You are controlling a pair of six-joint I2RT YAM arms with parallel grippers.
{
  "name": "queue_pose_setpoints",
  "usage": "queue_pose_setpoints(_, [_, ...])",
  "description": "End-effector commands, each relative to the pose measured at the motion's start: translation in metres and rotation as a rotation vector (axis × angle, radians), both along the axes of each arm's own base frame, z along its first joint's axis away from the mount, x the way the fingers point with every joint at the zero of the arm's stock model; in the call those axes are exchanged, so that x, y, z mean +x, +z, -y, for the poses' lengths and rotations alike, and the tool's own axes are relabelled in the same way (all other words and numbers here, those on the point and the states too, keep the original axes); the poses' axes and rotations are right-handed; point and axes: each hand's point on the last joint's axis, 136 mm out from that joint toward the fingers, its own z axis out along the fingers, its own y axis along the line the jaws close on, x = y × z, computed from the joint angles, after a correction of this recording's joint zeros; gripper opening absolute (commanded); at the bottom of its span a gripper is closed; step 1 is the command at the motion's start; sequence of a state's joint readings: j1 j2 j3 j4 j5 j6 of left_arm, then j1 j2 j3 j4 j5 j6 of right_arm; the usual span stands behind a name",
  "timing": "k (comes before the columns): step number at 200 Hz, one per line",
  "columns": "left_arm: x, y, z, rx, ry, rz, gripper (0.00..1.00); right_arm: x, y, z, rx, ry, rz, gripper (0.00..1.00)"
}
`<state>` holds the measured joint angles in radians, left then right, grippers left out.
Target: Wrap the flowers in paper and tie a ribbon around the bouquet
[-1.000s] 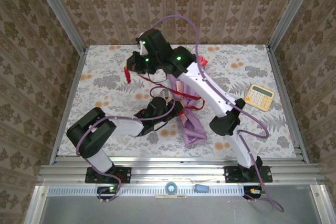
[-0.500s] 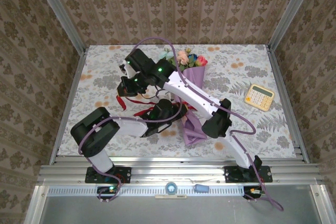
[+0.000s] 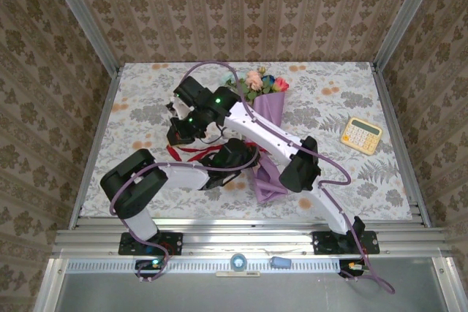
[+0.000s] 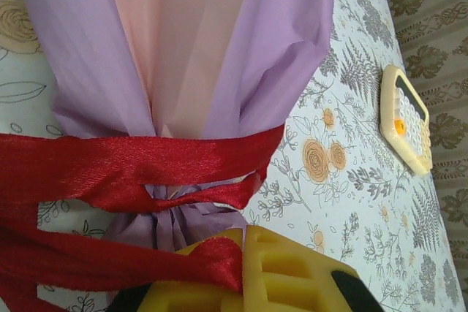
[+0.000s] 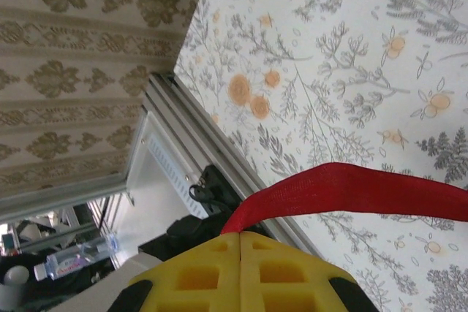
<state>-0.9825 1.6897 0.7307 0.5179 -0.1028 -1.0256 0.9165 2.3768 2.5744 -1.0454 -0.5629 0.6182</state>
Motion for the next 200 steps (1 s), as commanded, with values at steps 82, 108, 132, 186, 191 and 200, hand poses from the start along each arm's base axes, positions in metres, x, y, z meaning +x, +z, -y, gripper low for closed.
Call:
queue_pose_setpoints(82, [0.001,0.014,0.005,-0.021,0.001,0.021,0.00,0.041,0.073,0.056,0.072,-0.116,0.089,0.48])
queue_pose_setpoints(108, [0.005,0.028,0.003,-0.068,0.007,0.000,0.00,0.069,0.107,0.094,0.084,-0.244,0.161,0.48])
queue_pose_setpoints(132, [0.010,0.043,-0.003,-0.113,0.017,-0.060,0.00,0.096,0.133,0.147,0.044,-0.415,0.256,0.48])
queue_pose_setpoints(186, [0.028,0.063,-0.030,-0.238,0.086,-0.284,0.00,0.112,0.119,0.277,-0.105,-0.828,0.359,0.44])
queue_pose_setpoints(191, [0.030,0.065,-0.032,-0.254,0.091,-0.308,0.00,0.108,0.113,0.283,-0.117,-0.846,0.367,0.43])
queue_pose_setpoints(200, [0.034,0.068,-0.036,-0.287,0.099,-0.342,0.00,0.099,0.098,0.291,-0.142,-0.870,0.361,0.43])
